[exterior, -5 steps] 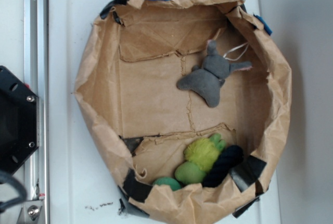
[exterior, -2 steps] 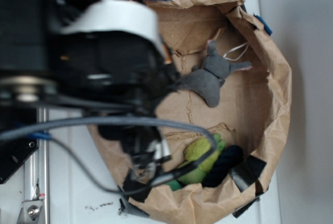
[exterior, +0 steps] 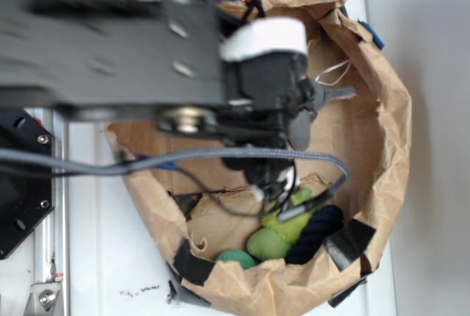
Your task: Grab the gray animal.
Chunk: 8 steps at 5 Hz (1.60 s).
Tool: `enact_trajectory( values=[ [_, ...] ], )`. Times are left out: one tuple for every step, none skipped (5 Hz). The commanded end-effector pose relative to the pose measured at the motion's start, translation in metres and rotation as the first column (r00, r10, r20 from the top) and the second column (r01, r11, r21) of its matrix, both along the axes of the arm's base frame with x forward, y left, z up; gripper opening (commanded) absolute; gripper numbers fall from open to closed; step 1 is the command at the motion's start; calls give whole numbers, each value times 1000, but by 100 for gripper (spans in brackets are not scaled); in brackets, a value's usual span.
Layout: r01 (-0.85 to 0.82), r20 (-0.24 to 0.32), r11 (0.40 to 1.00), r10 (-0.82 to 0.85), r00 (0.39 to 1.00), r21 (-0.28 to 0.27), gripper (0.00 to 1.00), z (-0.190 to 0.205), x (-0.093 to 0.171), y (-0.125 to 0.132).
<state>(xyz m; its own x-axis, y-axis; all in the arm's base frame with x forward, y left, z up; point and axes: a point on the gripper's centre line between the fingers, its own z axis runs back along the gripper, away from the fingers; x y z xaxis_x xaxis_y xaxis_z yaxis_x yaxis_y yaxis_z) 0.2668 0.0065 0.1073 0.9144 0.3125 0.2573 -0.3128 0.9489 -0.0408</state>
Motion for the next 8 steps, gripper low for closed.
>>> enact_trajectory(
  values=[
    [-9,-50,999,7,999,-35,100,-67,-76,36],
    [74,-147,997,-72,987,5,100,-53,-26,39],
    [74,-147,997,-72,987,5,100,-53,-26,39],
    [74,-147,997,-72,987,5,100,-53,-26,39],
    [74,-147,997,-72,987,5,100,-53,-26,39],
    [74,-147,997,-72,987,5,100,-53,-26,39],
    [74,-147,997,-72,987,5,100,-53,-26,39],
    [74,-121,996,-78,990,-44,100,-24,-76,34]
  ],
)
